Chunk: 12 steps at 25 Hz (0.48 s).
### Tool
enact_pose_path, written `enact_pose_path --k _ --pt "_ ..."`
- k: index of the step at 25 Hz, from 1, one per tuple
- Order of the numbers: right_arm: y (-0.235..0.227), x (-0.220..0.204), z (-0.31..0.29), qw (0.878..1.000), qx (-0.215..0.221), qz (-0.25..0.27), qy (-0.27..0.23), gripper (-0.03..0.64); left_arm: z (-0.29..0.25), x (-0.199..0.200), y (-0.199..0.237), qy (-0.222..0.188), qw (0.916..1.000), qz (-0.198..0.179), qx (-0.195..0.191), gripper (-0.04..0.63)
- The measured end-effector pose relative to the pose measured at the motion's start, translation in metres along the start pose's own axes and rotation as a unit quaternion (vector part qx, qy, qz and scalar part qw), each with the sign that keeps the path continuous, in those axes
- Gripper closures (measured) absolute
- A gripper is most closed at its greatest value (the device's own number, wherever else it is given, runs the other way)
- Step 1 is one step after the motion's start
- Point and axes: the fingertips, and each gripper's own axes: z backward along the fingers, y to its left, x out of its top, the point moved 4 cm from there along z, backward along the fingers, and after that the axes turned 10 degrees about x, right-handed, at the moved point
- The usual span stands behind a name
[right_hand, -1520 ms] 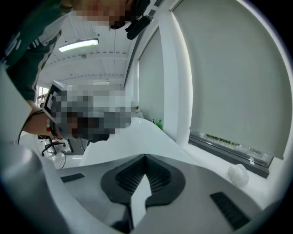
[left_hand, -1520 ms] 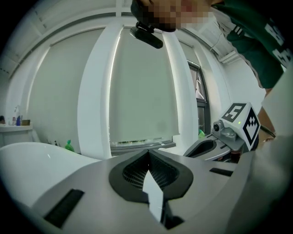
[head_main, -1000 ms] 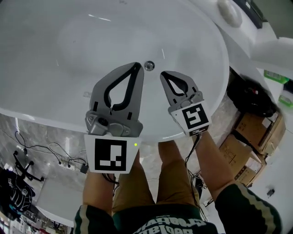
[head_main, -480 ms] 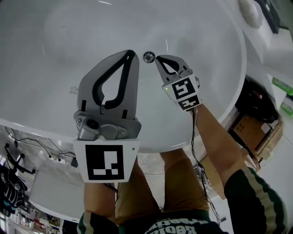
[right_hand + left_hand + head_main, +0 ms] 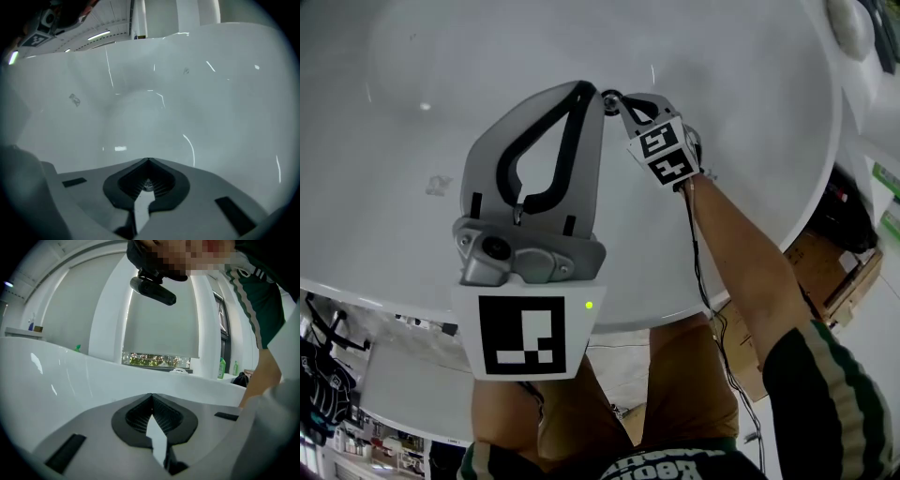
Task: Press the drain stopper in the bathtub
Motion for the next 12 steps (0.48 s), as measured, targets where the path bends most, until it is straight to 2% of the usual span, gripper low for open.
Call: enact_pose_path --k 12 --pt "-0.006 -0.039 -0.063 0.998 0.017 0.018 0.066 0.604 -0.008 -0.036 0.016 0.025 0.9996 0.009 0.008 0.589"
